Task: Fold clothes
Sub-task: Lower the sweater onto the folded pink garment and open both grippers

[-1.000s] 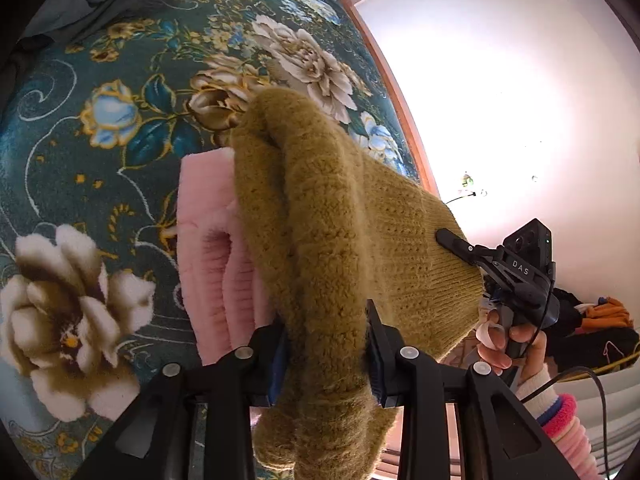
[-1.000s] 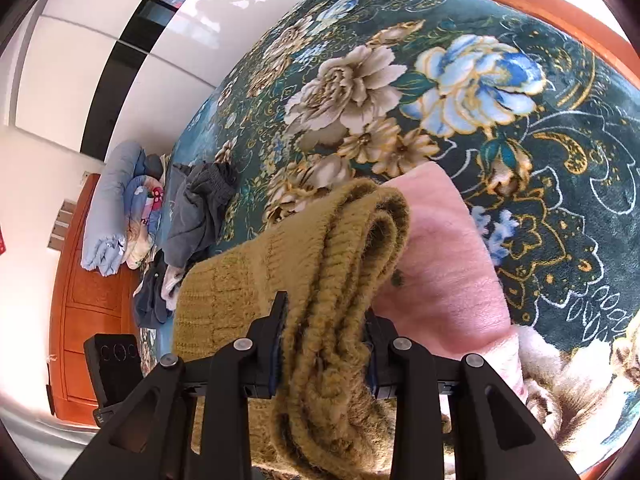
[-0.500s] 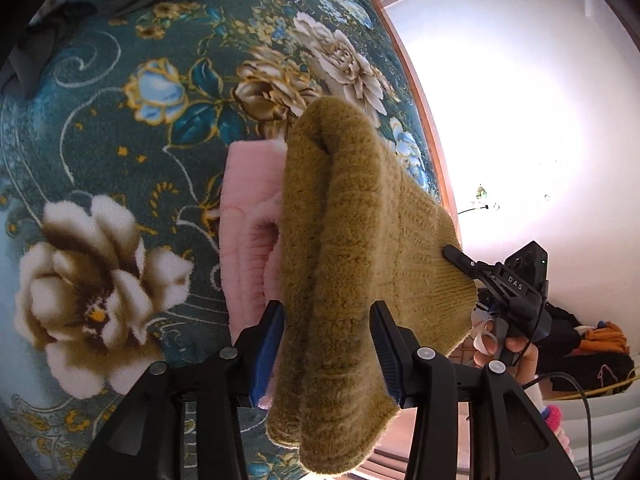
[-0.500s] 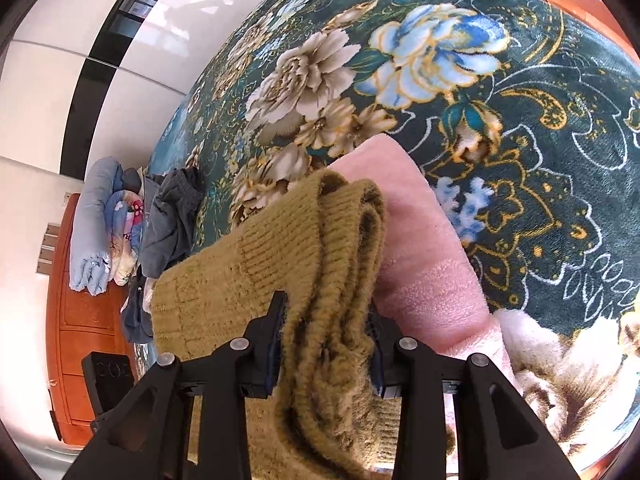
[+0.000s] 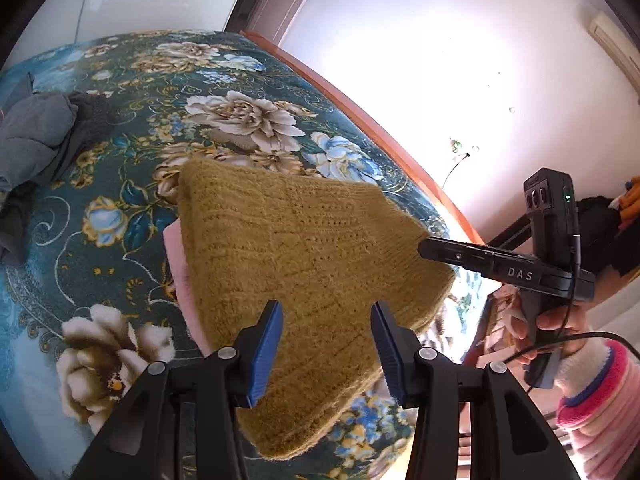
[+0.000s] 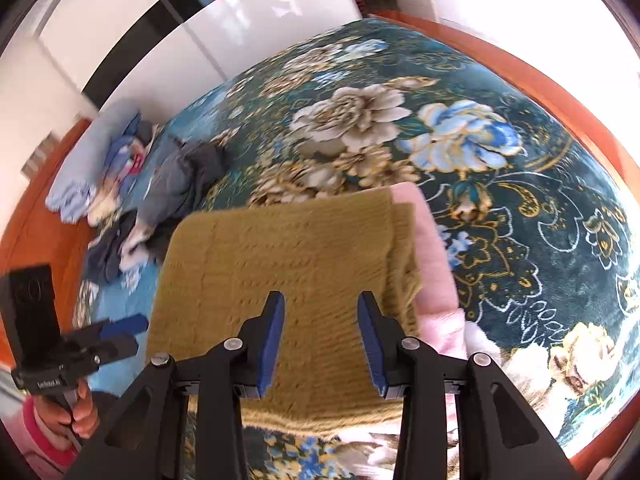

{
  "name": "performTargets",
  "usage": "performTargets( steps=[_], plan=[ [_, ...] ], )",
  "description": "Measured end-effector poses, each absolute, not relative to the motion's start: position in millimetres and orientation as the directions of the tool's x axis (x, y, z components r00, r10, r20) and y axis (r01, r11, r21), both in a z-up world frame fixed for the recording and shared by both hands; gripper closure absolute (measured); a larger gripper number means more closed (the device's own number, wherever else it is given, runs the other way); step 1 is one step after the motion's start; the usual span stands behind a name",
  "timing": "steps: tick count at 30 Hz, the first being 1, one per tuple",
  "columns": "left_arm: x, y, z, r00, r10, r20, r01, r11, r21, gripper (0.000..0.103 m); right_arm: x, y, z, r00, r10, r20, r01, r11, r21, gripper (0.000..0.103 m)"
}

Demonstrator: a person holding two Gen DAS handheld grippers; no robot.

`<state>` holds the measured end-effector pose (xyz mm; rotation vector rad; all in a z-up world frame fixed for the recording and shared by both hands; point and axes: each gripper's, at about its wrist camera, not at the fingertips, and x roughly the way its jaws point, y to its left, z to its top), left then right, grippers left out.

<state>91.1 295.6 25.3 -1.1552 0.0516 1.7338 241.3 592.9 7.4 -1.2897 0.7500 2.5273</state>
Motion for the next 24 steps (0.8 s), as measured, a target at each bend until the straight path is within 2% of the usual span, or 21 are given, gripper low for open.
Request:
performTargets(
  steps=[4,10,15,20,24],
  plan=[
    [95.1,299.7,1.6,-0.085,0.649,-0.756,-0.765,-0.528,-0.368,0.053,240.6,575.1,-20.9,-0.529,0.029,-0.848,-0.39,-0.896,0.213,0.064],
    [101.4,312.9,-21.5,-0.124,0.58,-0.805,-0.797,-0.542,-0.268,0.054,250.2,591.6,-52.2,-0.576,0.009,-0.818,-0.467,-0.824,0.32,0.064],
    [92.3,302.0,-7.7,-0.083,0.618,-0.782,-0.768,-0.54,-0.345,0.054,251.4,585.5,-45.4,-0.587,0.028,-0.809,-0.474,-0.822,0.316,0.064],
    [79.1,303.9,31.3,-0.136,0.679,-0.721,-0.784,-0.519,-0.341,0.054,253.0,576.3,-28.3,-0.603,0.064,-0.795,-0.477,-0.828,0.295,0.064],
    [59.1,327.9,23.1,-0.131,0.639,-0.758,-0.792,-0.527,-0.308,0.054,256.1,573.3,-29.3,-0.614,0.064,-0.787,-0.49,-0.812,0.316,0.064]
  ],
)
